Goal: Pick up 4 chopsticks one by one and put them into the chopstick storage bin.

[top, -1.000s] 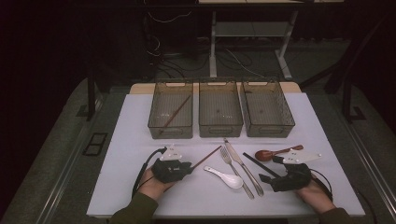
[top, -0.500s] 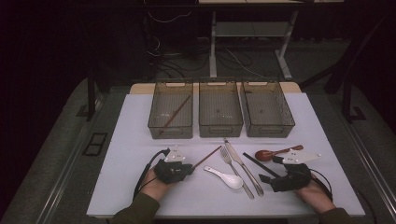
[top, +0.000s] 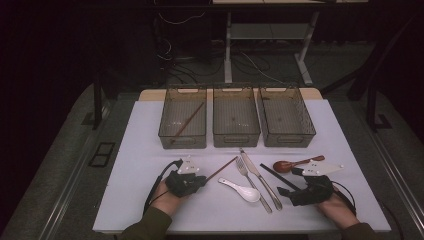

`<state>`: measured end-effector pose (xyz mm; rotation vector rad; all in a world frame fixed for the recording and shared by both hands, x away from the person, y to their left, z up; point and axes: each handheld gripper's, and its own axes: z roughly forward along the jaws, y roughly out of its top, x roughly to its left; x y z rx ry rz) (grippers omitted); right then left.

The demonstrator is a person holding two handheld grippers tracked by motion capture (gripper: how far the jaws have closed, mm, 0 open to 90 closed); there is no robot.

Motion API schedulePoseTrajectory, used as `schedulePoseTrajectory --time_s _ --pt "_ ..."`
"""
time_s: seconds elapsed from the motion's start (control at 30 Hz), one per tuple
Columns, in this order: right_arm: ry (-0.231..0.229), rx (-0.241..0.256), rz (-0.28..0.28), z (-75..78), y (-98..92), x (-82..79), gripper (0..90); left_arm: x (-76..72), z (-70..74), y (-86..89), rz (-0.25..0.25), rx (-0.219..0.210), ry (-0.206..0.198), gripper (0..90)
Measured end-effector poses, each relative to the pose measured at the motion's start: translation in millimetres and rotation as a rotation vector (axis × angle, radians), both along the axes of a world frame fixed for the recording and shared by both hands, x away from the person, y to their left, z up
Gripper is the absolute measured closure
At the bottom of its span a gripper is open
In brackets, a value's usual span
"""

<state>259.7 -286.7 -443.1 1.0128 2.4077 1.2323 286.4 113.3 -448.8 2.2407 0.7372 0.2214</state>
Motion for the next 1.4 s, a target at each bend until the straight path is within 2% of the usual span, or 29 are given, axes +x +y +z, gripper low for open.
schedulePoseTrajectory --time_s 0.33,0.63,1.03,1.17,1.4 --pt "0.001 -0.001 0.002 -0.1 0.2 -0.1 12.0 0.6 0.9 -0.7 0.01 0.001 0.011 83.6" --pt "0.003 -0.003 0.003 -0.2 0.2 -0.1 12.0 1.0 3.0 -0.1 0.013 -0.016 0.018 83.7" --pt "0.003 -0.002 0.004 -0.2 0.1 -0.1 12.1 2.8 10.4 10.6 0.028 -0.037 0.011 83.6" --pt "0.004 -0.002 0.005 -0.2 0.2 -0.1 12.1 3.1 12.4 14.7 0.039 -0.065 0.016 83.6" --pt "0.004 -0.002 0.007 -0.3 0.4 -0.3 12.1 3.5 19.0 20.8 0.032 -0.061 0.006 83.6"
